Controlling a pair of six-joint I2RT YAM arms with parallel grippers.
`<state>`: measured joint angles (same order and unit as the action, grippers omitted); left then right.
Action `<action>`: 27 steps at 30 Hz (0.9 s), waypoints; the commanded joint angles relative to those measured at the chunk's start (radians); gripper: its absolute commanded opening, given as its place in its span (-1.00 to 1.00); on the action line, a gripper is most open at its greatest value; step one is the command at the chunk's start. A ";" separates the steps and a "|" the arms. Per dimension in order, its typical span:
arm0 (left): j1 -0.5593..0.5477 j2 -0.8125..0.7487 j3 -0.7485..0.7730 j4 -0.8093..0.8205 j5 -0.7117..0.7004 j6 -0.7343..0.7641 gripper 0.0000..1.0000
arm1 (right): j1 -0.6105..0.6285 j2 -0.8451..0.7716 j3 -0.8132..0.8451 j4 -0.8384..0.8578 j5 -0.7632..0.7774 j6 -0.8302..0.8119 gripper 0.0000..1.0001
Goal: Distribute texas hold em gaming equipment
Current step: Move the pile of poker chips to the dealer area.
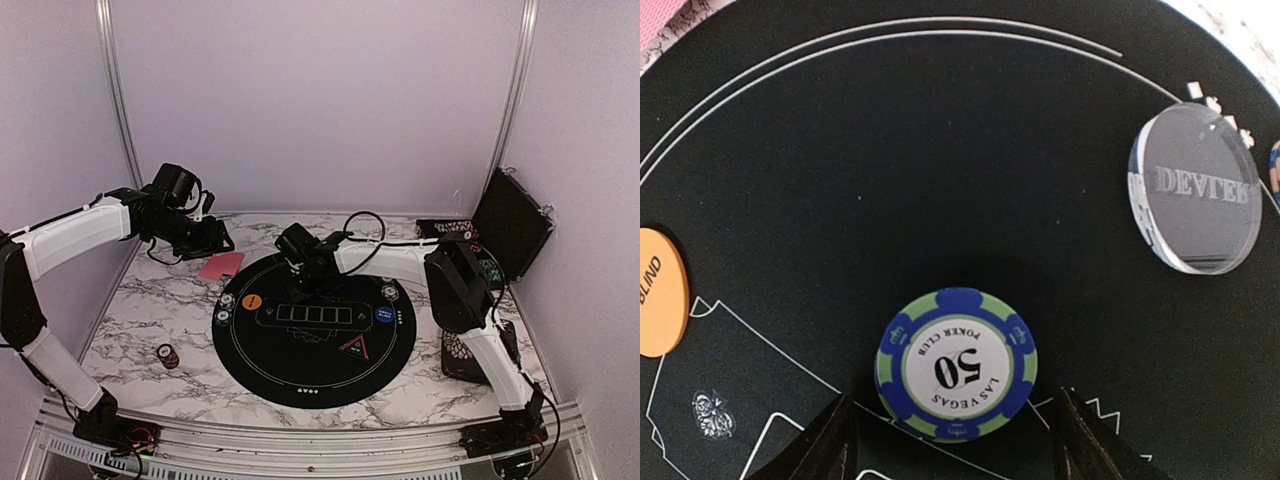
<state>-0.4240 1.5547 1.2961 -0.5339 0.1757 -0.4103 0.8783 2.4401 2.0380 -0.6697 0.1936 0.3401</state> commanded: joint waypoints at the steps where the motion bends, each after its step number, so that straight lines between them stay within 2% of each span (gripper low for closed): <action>1: 0.005 -0.016 -0.013 0.020 0.011 0.009 0.25 | -0.009 0.031 0.045 0.010 0.001 -0.001 0.25; 27: 0.005 -0.019 -0.029 0.024 0.018 0.001 0.24 | -0.013 0.088 0.108 -0.014 0.025 -0.024 -0.04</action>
<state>-0.4232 1.5547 1.2846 -0.5255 0.1837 -0.4110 0.8745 2.4855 2.0998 -0.6636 0.1963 0.3218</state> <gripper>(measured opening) 0.619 0.496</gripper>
